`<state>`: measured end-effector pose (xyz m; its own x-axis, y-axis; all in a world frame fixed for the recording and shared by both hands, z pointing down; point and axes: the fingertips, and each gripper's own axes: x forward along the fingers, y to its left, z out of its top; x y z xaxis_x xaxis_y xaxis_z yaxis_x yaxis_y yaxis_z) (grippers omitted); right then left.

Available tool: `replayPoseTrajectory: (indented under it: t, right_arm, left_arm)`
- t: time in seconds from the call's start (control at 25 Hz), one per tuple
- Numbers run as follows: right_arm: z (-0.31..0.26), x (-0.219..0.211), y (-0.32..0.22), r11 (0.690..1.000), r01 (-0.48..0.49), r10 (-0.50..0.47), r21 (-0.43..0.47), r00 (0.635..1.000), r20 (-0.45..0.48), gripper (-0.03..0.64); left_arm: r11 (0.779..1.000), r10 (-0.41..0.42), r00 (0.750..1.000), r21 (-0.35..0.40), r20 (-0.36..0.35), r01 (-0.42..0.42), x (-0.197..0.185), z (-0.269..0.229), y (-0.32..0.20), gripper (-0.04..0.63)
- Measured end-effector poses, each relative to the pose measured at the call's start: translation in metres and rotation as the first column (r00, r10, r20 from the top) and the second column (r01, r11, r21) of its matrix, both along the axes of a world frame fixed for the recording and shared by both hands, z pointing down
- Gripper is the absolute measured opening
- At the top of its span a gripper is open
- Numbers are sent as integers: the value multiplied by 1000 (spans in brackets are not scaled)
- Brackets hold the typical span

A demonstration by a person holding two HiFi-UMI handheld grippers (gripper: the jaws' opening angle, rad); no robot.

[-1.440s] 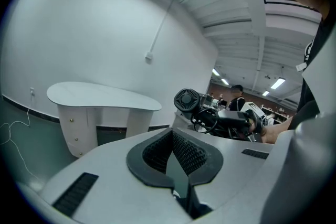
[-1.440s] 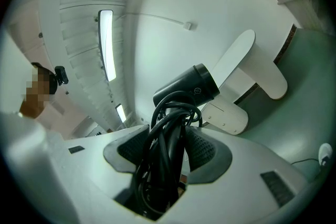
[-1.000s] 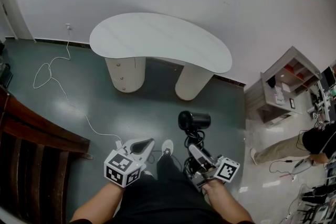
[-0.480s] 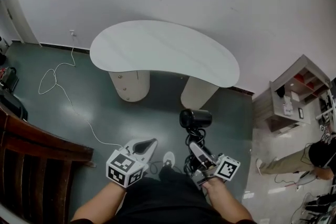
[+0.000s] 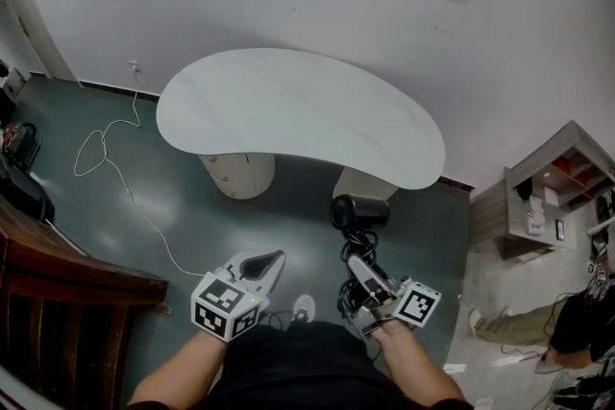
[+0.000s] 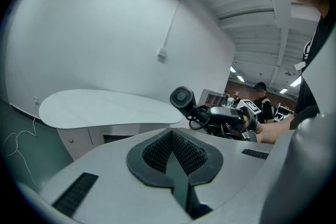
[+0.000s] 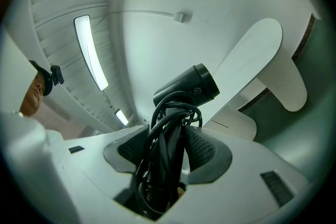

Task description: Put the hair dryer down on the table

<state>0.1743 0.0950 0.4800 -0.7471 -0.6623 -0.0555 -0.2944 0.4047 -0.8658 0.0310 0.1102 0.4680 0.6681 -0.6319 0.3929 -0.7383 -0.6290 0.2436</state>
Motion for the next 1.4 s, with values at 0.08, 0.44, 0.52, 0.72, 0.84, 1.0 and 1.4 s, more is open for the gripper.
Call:
replayPoseTrajectory:
  t: [0.08, 0.44, 0.52, 0.72, 0.84, 1.0, 1.4]
  right_arm:
    - [1, 5, -16, 1000, 16, -16, -4, 1000, 11, 205]
    - [10, 19, -47, 999, 39, -38, -27, 998, 42, 205]
    - [12, 20, -48, 999, 37, -36, -24, 998, 43, 204]
    - [18, 28, -54, 999, 25, -23, -38, 999, 40, 205]
    - [22, 30, -55, 999, 12, -10, -40, 999, 36, 205]
    - [24, 31, -66, 999, -6, 7, -41, 1000, 27, 204]
    - [20, 21, -126, 999, -16, 16, -39, 1000, -4, 204]
  left_arm:
    - [1000, -12, 1000, -8, 11, 12, 6, 1, -13, 11]
    - [999, -44, 998, -26, 38, 45, 18, 5, -41, 11]
    - [998, -50, 998, -27, 38, 51, 17, 6, -45, 11]
    - [999, -31, 999, -28, 33, 32, 26, 9, -55, 11]
    - [999, -17, 1000, -34, 23, 17, 30, 14, -61, 11]
    - [1000, 6, 1000, -22, 14, -5, 33, 14, -77, 11]
    - [1000, 21, 1000, -11, -4, -21, 26, 11, -142, 11]
